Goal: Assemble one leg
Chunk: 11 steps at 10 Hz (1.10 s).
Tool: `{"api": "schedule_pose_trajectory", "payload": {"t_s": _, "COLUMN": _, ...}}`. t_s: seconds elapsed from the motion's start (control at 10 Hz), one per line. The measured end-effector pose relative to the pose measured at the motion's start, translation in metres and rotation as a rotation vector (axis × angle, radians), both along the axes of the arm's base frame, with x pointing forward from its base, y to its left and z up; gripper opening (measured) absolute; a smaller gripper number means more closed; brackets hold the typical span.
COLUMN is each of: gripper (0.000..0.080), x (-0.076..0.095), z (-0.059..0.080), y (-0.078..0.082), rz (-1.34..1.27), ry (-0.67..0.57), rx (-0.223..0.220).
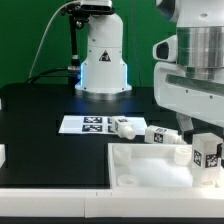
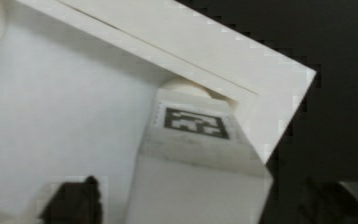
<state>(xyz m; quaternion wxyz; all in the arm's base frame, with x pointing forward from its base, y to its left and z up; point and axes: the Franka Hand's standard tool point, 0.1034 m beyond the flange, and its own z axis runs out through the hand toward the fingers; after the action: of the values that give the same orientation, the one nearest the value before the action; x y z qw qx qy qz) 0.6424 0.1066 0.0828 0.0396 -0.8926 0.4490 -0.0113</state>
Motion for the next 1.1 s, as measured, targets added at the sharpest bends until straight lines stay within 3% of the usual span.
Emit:
{"api": "schedule_pose_trajectory", "payload": {"t_s": 0.1, "gripper": 0.0632, "x": -0.0020, "z": -0.0004, "y": 0.0037, "rz": 0.222, "ry": -0.003, "rx": -0.014}}
{"api": "schedule_pose_trajectory", "payload": {"t_s": 0.2, "gripper": 0.0644, "x": -0.0056, "z": -0.0018, "y": 0.0083, "rz": 0.371, "ry": 0.002, "rx": -0.015}}
{"api": "schedule_pose_trajectory", "payload": {"t_s": 0.5, "gripper": 0.0649, "x": -0.0052, "z": -0.0018, "y": 0.0066, "rz": 0.567, "ry": -0.011, "rx": -0.024}}
{"api": "schedule_pose_trajectory", "payload": {"t_s": 0.7, "gripper": 0.0649, "x": -0.0034, "z": -0.0015, "y": 0.0010, "rz": 0.944, "ry": -0.025, "rx": -0.078}}
{"api": "schedule_pose_trajectory", "payload": {"t_s": 0.9, "gripper": 0.0649, "x": -0.0026, "z": -0.0019, "y": 0.0015, "rz": 1.014, "ry": -0.031, "rx": -0.086}}
{"api": "schedule_pose_trajectory", "payload": {"t_s": 1.1, "gripper": 0.0388, "x": -0.0027, "z": -0.0019, "y": 0.0014, "rz": 0.974, "ry": -0.029, "rx": -0.084}}
